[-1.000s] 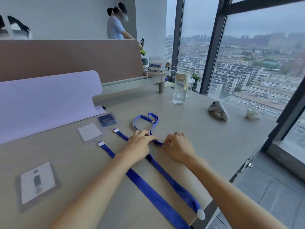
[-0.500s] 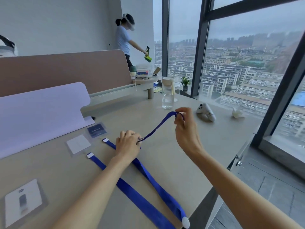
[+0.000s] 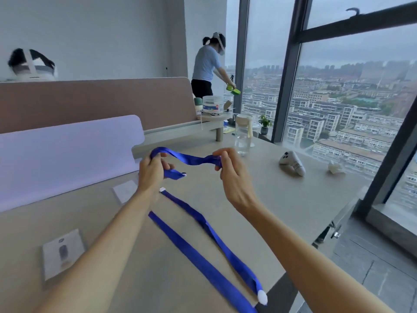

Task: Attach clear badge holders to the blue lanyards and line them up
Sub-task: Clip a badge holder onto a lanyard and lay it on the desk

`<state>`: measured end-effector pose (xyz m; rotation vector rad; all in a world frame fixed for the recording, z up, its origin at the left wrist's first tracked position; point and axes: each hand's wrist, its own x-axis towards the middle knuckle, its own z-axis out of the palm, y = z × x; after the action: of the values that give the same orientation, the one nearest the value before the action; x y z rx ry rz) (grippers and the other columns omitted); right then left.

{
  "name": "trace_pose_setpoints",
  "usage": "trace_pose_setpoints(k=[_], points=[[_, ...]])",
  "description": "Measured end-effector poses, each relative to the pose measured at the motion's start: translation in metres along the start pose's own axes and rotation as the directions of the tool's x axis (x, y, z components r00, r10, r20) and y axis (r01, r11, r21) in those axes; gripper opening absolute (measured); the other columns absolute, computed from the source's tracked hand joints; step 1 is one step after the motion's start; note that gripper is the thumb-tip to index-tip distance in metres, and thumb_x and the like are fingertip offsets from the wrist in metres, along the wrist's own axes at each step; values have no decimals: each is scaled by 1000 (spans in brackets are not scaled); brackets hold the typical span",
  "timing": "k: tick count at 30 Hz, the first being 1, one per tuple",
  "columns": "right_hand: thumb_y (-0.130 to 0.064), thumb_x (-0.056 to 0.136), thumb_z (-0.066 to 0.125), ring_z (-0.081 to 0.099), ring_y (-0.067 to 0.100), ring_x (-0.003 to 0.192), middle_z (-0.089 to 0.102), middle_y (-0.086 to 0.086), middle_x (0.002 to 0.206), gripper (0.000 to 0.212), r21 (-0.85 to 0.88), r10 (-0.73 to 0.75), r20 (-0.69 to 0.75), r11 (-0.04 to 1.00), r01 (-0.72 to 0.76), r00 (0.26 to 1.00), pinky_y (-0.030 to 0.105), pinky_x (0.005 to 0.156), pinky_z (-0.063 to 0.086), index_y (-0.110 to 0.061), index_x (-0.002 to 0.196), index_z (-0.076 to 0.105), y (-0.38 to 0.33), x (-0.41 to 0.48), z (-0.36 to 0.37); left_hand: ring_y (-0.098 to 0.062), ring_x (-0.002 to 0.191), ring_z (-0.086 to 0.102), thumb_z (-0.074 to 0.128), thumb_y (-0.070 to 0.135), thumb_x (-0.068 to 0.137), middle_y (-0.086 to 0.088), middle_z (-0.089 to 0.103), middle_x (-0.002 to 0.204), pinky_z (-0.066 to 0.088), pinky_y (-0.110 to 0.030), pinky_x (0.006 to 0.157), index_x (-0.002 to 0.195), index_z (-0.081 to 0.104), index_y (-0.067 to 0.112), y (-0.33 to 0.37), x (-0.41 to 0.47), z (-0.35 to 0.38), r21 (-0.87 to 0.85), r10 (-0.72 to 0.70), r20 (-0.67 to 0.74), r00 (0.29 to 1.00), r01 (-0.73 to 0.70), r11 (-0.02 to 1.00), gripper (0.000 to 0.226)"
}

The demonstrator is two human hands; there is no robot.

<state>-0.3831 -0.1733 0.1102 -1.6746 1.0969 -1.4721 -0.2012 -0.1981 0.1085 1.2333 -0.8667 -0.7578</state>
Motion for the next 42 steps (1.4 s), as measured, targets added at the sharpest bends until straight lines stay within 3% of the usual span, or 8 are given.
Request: trace_pose_setpoints(k=[3,7,12,20,28,33,37,42], points=[[-15,103,29,50,-6,66,56,-8,79,29,35,-56,119,998,52,991,12,63,39,-13,106,57,-15,-10,49,-16,64,54,34,5,92,3,47,56,49,-26,67,77,53,16,18,-13,-64,36,81,-95,992,-78,996,26],[-8,100,31,51,-5,65,57,-9,83,29,100,-62,328,995,30,943,12,59,40,-14,111,57,-28,-38,127,-20,57,40,35,9,93,-1,45,63,33,-28,50,89,62,20,19,-45,-158,456,179,-159,971,-88,886,29],[-7,97,44,64,-10,77,70,0,86,22,151,-68,565,988,-21,822,8,69,46,-15,113,57,-30,-83,214,-29,88,60,49,7,87,-4,69,96,44,-31,69,112,63,23,0,-89,-266,841,235,-222,946,65,537,34],[-23,91,60,68,7,80,77,-10,80,19,152,-84,726,988,-40,682,21,63,49,-29,109,58,-38,-122,282,-27,120,44,50,6,83,-5,47,127,38,-33,89,132,40,19,-14,-135,-348,990,128,-141,982,139,26,52],[-7,93,47,54,3,54,63,-12,62,24,115,-249,762,961,253,598,15,54,38,-23,108,57,-25,-129,282,-5,123,37,42,19,99,16,51,122,26,-22,103,129,53,22,-16,-132,-325,842,69,127,990,-144,520,32],[-7,91,53,51,4,61,61,-1,69,21,105,-225,745,969,223,628,11,60,38,-20,107,54,-23,-131,275,-6,68,45,48,27,98,7,53,75,32,-18,62,84,60,15,-25,-127,-324,821,43,149,988,-148,551,22],[-21,91,61,47,12,61,58,5,66,12,54,-251,729,949,311,637,17,56,36,-24,101,55,-17,-124,266,-8,55,36,42,26,100,3,47,64,30,-20,52,79,52,20,-26,-124,-337,779,53,79,995,-95,620,24],[-20,92,63,53,12,62,61,-6,63,10,112,-132,746,991,73,653,28,64,46,-22,101,60,-4,-111,258,-16,59,40,40,24,100,7,42,52,30,-19,60,74,45,23,-31,-122,-354,924,179,123,976,-178,337,26]])
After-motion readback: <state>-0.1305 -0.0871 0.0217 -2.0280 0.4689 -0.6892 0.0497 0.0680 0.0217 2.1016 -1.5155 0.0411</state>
